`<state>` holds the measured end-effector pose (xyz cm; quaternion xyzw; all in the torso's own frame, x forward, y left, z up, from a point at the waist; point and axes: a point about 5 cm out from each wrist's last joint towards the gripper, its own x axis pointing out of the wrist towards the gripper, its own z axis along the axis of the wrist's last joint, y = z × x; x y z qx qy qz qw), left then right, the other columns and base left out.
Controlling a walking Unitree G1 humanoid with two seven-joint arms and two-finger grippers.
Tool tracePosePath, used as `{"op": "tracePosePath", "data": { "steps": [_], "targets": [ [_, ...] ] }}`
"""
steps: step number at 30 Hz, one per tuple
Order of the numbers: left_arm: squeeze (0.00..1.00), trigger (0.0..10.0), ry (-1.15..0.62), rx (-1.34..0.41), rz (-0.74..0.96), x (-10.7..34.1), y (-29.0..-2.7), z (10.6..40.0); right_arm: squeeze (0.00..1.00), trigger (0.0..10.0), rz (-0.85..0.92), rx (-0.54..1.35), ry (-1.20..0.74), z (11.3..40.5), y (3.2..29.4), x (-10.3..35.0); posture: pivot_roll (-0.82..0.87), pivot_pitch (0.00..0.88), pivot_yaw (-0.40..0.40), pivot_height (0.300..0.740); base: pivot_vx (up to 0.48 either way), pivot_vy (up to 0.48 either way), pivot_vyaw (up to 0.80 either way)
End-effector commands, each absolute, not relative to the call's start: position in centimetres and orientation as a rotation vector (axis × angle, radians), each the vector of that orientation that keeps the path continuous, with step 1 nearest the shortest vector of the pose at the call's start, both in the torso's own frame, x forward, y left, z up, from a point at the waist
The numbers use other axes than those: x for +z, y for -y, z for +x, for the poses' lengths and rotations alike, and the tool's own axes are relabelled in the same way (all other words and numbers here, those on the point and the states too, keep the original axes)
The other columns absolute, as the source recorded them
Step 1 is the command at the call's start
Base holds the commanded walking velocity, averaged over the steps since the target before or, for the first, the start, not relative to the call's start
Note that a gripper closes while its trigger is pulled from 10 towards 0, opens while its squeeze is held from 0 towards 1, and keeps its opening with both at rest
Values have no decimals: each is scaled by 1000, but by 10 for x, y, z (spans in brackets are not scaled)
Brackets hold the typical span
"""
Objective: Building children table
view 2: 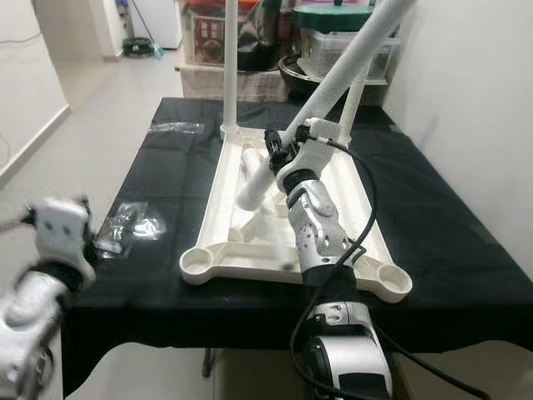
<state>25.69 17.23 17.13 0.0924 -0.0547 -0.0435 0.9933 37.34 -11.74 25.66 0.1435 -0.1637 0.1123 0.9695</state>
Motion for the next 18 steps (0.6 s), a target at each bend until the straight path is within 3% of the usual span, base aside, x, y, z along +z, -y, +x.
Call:
{"op": "tracePosePath", "data": {
  "steps": [1, 5, 7, 10, 18],
  "targets": [
    [0, 10000, 160, -101, 215, 178, -166, 254, 0, 10000, 254, 237, 427, 366, 116, 272, 76, 0, -62, 740, 0, 0, 0],
    [0, 10000, 163, -100, 235, 178, -165, 252, 0, 10000, 287, 248, 477, 361, 122, 284, 80, 0, -65, 740, 0, 0, 0],
    [0, 10000, 160, -79, 252, 176, -169, 251, 0, 10000, 432, 289, 489, 358, 129, 297, 80, 0, -68, 740, 0, 0, 0],
    [0, 10000, 154, -71, 278, 174, -170, 250, 0, 10000, 481, 303, 493, 356, 130, 303, 78, 0, -68, 740, 0, 0, 0],
    [0, 10000, 171, -75, 290, 176, -169, 257, 0, 10000, 216, 166, 565, 353, 150, 306, 33, 0, -46, 740, 0, 0, 0]
  ]
}}
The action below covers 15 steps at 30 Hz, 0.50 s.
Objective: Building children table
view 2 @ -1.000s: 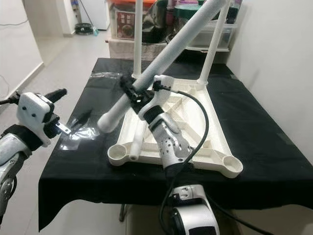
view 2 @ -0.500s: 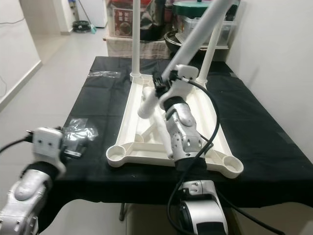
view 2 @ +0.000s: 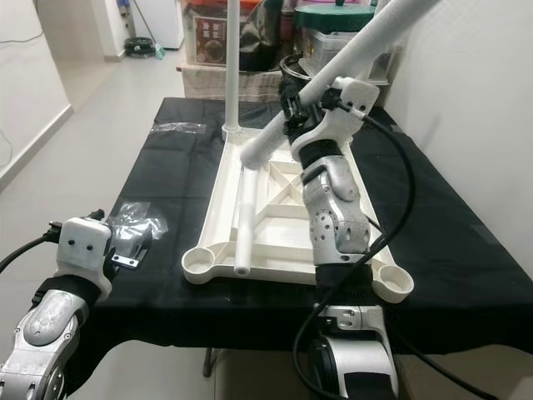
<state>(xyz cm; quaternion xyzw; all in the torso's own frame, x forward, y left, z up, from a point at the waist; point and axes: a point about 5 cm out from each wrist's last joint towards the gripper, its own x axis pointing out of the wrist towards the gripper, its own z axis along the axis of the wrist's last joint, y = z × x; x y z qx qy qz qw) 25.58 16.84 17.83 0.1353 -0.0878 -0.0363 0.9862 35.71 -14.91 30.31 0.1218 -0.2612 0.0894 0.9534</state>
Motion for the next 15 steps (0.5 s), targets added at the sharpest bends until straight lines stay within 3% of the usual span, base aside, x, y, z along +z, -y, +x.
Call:
{"op": "tracePosePath", "data": {
  "steps": [1, 15],
  "targets": [
    [0, 10000, 179, -88, 288, 176, -167, 259, 0, 10000, 119, 139, 584, 349, 156, 306, 22, 0, -42, 740, 0, -296, 0],
    [0, 10000, 195, -122, 256, 175, -157, 262, 0, 10000, 15, 152, 522, 330, 157, 283, -21, 0, -21, 740, 0, -468, 0]
  ]
}}
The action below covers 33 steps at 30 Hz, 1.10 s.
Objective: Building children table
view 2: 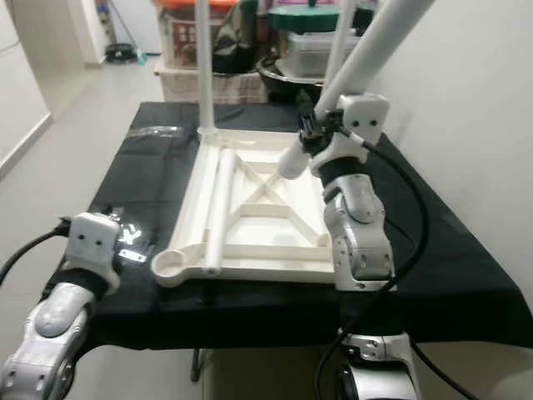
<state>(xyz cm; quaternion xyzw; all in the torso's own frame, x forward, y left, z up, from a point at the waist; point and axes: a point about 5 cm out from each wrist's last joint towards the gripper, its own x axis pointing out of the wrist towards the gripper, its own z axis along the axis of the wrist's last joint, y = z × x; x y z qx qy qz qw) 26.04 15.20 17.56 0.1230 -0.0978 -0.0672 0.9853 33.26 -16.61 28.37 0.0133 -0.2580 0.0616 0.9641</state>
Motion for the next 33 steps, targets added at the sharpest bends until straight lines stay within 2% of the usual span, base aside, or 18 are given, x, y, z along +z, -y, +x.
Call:
{"op": "tracePosePath", "data": {
  "steps": [1, 11, 18, 21, 33],
  "targets": [
    [0, 10000, 195, -122, 256, 175, -157, 262, 0, 10000, 15, 152, 522, 330, 157, 283, -21, 0, -21, 740, 0, -472, 0],
    [0, 10000, 199, -88, 234, 178, -162, 261, 0, 10000, 1, 235, 457, 330, 142, 269, 4, 0, -32, 740, 0, -420, 0],
    [0, 10000, 224, -39, 193, 183, -166, 265, 0, 10000, -2, 260, 426, 329, 136, 262, 4, 0, -29, 740, 0, 0, 0],
    [0, 10000, 227, -30, 183, 186, -166, 268, 0, 10000, -13, 266, 419, 327, 134, 260, 7, 0, -28, 740, 326, 0, 0],
    [0, 10000, 241, -56, 177, 189, -161, 270, 0, 10000, -50, 292, 398, 325, 128, 251, 4, 0, -22, 740, 367, 0, 649]
  ]
}}
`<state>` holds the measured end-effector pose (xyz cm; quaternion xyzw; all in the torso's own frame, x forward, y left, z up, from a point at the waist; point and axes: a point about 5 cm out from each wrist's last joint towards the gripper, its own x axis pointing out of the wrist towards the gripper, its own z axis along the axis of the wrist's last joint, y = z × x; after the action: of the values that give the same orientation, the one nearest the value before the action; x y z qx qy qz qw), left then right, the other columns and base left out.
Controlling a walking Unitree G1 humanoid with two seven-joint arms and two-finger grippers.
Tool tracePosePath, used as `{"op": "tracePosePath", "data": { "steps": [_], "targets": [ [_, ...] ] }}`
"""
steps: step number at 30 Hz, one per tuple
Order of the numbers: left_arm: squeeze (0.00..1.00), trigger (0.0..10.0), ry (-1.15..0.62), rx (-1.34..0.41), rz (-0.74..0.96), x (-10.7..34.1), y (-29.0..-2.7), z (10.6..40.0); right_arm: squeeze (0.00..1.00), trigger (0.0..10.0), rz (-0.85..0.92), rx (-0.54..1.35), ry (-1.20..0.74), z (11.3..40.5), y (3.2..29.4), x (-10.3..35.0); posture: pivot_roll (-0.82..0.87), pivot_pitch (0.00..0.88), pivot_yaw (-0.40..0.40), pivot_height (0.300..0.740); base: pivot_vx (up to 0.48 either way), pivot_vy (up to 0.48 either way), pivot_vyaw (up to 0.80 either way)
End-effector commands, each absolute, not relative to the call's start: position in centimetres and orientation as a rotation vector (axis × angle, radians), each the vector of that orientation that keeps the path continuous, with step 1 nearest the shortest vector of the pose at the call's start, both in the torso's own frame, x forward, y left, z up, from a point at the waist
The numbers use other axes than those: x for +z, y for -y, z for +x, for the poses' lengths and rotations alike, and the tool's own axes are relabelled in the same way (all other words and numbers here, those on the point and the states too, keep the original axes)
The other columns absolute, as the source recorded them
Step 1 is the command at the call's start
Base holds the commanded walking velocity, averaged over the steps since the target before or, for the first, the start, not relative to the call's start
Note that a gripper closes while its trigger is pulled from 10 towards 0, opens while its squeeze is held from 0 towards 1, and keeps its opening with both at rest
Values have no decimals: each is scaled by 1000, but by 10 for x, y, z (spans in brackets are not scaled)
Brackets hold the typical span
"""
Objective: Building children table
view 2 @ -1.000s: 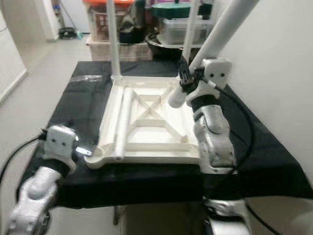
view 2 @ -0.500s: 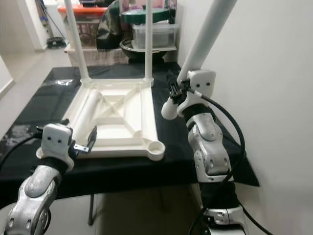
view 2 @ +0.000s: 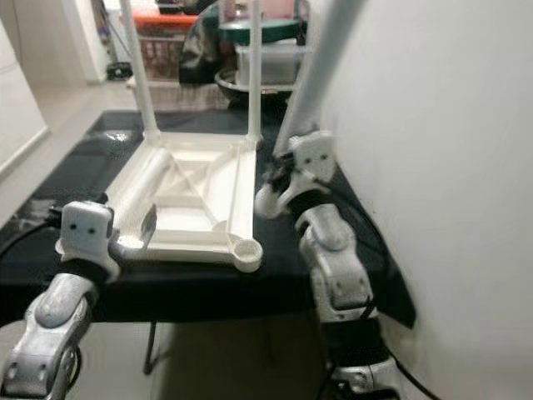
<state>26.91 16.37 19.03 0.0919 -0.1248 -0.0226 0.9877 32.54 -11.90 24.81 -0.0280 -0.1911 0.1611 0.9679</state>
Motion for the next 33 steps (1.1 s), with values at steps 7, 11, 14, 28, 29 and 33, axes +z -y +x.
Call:
{"op": "tracePosePath", "data": {
  "steps": [7, 11, 14, 28, 29, 33],
  "targets": [
    [0, 10000, 243, -62, 174, 188, -159, 269, 0, 10000, -23, 295, 391, 326, 130, 250, 1, 0, -23, 740, 369, 0, 0],
    [0, 10000, 242, -64, 174, 187, -159, 268, 0, 10000, -28, 304, 390, 326, 130, 250, 1, 0, -27, 740, 368, 0, 0],
    [0, 10000, 242, -64, 174, 187, -159, 268, 0, 10000, -31, 309, 389, 326, 130, 250, 0, 0, -29, 740, 368, 0, 0],
    [0, 10000, 136, -152, 294, 156, -163, 241, 0, 10000, -63, 571, 354, 325, 148, 265, -14, 0, -29, 740, 0, 0, 0],
    [0, 10000, 123, -158, 314, 153, -165, 238, 0, 10000, -74, 592, 353, 325, 150, 266, -14, 0, -29, 740, 0, 0, 0],
    [0, 10000, 73, -217, 292, 140, -166, 218, 0, 10000, -87, 733, 299, 321, 157, 265, -4, 0, -41, 740, 0, 0, 0]
  ]
}}
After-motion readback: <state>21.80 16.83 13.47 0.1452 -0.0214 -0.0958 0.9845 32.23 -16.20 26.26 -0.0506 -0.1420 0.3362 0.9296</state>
